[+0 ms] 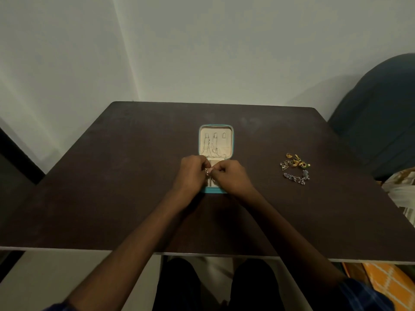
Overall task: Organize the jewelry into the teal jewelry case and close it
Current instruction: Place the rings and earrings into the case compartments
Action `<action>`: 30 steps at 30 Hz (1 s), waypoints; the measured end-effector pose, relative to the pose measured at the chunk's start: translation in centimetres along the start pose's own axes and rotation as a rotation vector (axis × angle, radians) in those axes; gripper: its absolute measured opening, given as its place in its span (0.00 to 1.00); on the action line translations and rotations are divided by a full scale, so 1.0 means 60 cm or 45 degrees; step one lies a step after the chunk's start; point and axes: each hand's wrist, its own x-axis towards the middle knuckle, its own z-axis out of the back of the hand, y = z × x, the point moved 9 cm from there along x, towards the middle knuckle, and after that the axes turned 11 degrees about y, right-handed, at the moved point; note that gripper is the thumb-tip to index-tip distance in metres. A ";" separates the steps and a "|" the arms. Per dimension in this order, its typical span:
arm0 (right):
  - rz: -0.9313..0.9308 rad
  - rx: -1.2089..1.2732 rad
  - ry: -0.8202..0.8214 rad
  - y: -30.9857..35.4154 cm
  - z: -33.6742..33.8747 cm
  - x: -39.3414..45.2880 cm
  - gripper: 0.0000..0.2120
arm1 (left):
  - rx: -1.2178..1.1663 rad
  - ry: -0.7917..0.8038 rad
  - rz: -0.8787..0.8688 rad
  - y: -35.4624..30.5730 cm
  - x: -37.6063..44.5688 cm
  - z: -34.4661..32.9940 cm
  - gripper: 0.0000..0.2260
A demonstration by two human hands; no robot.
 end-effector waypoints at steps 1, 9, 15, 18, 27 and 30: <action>0.005 0.002 -0.021 -0.001 0.004 -0.001 0.10 | -0.003 0.002 -0.006 -0.001 -0.001 -0.001 0.08; -0.022 0.092 -0.055 -0.011 0.011 0.002 0.12 | 0.007 -0.026 -0.085 -0.008 -0.013 0.010 0.16; -0.028 0.148 -0.040 -0.009 0.011 0.004 0.11 | -0.386 0.103 -0.024 0.018 -0.013 0.017 0.11; -0.026 0.158 -0.005 -0.008 0.006 0.004 0.12 | -0.622 0.203 -0.002 0.013 -0.018 0.009 0.10; -0.030 0.229 0.028 -0.013 -0.003 0.005 0.05 | -0.775 0.216 0.086 0.022 -0.014 0.006 0.09; -0.012 0.046 0.001 -0.014 -0.007 0.002 0.06 | -0.650 0.214 0.084 0.025 -0.006 0.005 0.09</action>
